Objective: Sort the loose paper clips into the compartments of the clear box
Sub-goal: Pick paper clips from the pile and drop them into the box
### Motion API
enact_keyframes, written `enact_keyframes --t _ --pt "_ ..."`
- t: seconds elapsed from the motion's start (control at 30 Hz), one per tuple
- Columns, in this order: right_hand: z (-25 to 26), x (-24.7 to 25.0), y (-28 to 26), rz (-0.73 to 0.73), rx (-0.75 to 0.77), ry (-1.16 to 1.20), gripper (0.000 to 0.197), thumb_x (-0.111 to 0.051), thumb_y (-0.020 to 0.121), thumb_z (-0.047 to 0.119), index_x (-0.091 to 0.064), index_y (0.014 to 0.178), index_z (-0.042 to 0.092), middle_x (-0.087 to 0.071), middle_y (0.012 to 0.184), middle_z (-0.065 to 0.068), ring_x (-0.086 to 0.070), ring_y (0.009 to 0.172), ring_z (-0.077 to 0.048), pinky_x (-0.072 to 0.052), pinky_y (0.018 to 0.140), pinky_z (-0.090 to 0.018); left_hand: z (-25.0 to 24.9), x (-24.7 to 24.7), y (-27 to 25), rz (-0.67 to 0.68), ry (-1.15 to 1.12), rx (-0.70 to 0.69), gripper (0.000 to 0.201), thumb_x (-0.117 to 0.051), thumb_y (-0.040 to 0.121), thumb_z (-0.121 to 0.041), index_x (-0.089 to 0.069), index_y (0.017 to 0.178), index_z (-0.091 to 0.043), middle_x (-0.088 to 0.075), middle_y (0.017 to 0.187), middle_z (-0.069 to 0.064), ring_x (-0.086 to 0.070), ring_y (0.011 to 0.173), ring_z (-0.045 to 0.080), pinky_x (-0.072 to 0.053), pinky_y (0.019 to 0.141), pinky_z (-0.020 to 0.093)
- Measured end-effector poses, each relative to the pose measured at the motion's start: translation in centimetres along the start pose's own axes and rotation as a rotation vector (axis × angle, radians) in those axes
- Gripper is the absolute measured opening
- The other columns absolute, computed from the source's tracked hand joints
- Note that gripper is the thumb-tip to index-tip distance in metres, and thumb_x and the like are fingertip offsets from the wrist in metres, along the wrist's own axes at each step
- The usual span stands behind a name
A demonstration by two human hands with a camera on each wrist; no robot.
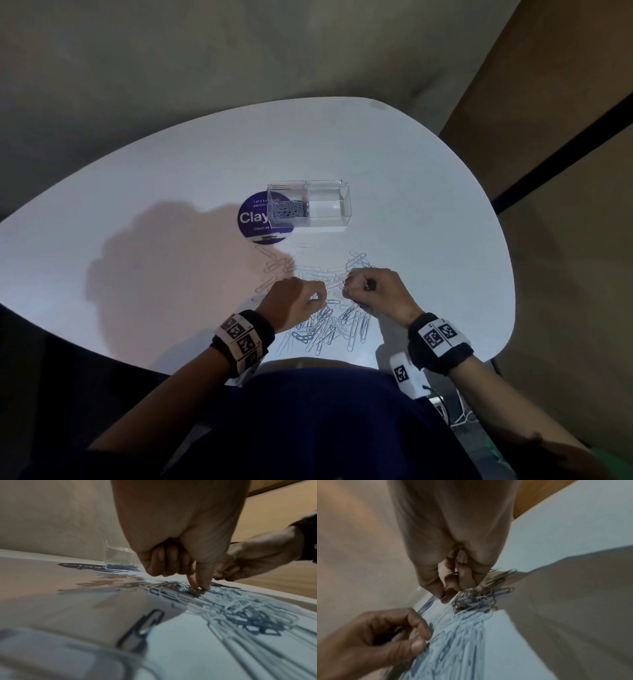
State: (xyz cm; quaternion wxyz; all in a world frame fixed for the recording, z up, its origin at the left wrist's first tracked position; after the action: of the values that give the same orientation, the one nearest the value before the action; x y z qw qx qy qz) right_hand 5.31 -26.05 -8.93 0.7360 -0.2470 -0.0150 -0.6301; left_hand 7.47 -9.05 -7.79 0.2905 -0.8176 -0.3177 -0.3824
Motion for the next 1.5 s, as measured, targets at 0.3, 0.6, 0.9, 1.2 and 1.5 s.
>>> enact_keyframes --t 0.3,0.6,0.9,1.2,1.5 --pt "-0.8 0.7 -0.1 0.068 -0.242 0.418 0.015 -0.051 0.085 -0.003 -0.062 0.075 -0.006 -0.052 0.061 -0.011 -0.035 0.049 -0.018 -0.022 0.041 -0.021 0.8 0.9 0.8 -0.047 0.05 0.052 0.016 -0.06 0.091 -0.035 -0.062 0.102 -0.024 -0.054 0.066 -0.008 -0.052 0.06 0.014 -0.037 0.065 0.025" --pt "1.1 -2.3 1.2 0.182 0.154 -0.284 0.009 -0.079 0.083 0.015 -0.076 0.083 0.023 -0.072 0.081 0.006 -0.047 0.059 -0.003 -0.041 0.063 -0.02 2.5 2.2 -0.4 -0.178 0.137 0.036 0.008 -0.054 0.094 -0.032 -0.062 0.096 -0.029 -0.067 0.081 -0.006 -0.063 0.073 0.017 -0.046 0.066 0.03" --pt "2.9 -4.9 1.3 0.214 0.293 -0.787 0.014 -0.071 0.083 0.015 -0.073 0.093 0.024 -0.055 0.086 0.014 -0.051 0.078 -0.011 -0.034 0.065 -0.025 -0.3 -0.5 -0.4 0.007 0.066 -0.136 0.028 -0.063 0.091 -0.03 -0.067 0.118 -0.024 -0.07 0.116 -0.003 -0.067 0.099 0.013 -0.049 0.088 0.025" --pt "2.0 -4.3 1.3 0.227 0.166 -0.652 0.016 -0.065 0.08 0.019 -0.052 0.073 0.022 -0.058 0.078 0.008 -0.052 0.073 -0.013 -0.045 0.066 -0.032 0.2 0.2 0.1 0.006 -0.142 -0.037 0.006 -0.063 0.087 -0.019 -0.064 0.082 -0.023 -0.061 0.064 -0.011 -0.053 0.056 0.004 -0.041 0.059 0.02" --pt "2.5 -1.2 0.8 0.059 -0.062 0.126 0.02 -0.068 0.082 -0.009 -0.06 0.073 0.006 -0.067 0.066 0.007 -0.061 0.06 -0.007 -0.048 0.056 -0.017 2.8 1.3 -0.5 0.018 -1.079 0.285 0.026 -0.048 0.067 -0.03 -0.042 0.064 -0.004 -0.028 0.055 0.004 -0.017 0.047 0.013 -0.012 0.045 0.024"
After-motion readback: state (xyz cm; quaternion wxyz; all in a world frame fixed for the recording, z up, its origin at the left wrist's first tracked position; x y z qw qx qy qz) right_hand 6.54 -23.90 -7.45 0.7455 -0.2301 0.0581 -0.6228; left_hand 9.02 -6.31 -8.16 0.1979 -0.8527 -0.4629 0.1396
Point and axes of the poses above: each hand's wrist, its own y-axis towards the middle knuckle, its own x-axis out of the back of the hand, z = x × y, the point moved 8 cm from there along y, towards the middle knuckle
